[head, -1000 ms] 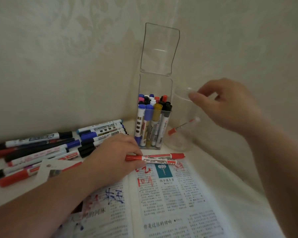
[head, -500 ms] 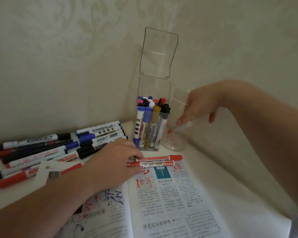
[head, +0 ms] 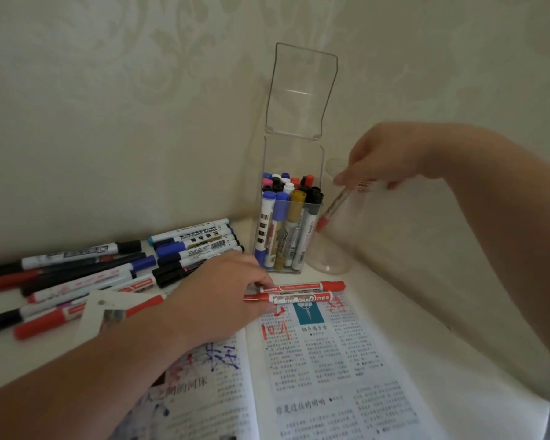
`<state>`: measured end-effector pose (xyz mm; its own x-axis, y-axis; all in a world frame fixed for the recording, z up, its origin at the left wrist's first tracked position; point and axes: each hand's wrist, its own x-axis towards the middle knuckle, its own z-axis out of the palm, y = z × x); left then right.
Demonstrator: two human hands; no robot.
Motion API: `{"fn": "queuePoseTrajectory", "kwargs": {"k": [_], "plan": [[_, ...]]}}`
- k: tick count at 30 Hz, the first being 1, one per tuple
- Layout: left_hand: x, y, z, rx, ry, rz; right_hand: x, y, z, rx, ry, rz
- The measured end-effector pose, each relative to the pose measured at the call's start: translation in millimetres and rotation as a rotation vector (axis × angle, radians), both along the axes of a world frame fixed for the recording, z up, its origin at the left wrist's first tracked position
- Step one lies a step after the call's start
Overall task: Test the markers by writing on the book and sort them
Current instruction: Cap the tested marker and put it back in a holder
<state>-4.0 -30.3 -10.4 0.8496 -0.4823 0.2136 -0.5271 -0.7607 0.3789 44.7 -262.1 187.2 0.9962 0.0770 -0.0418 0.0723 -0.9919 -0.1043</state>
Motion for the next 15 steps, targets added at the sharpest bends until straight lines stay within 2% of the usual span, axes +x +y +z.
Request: {"fn": "queuePoseTrajectory", "kwargs": {"k": [5, 8, 10, 13, 15], "plan": [[-3, 0, 4, -0.035, 0.019, 0.024, -37, -20, 31, -0.011, -0.386, 0.000], [-5, 0, 8, -0.086, -0.028, 0.047, -54, -39, 32, 0.279, -0.634, -0.020], [-9, 1, 12, -0.193, -0.091, 0.061, -69, -48, 26, 0.574, -0.657, -0.001], [-19, 2, 19, -0.376, -0.130, 0.026, -81, -38, -22, 0.888, -0.594, 0.388], [-24, 1, 20, -0.341, -0.118, -0.049, -87, -11, -61, 0.997, -0.497, 0.526]]}}
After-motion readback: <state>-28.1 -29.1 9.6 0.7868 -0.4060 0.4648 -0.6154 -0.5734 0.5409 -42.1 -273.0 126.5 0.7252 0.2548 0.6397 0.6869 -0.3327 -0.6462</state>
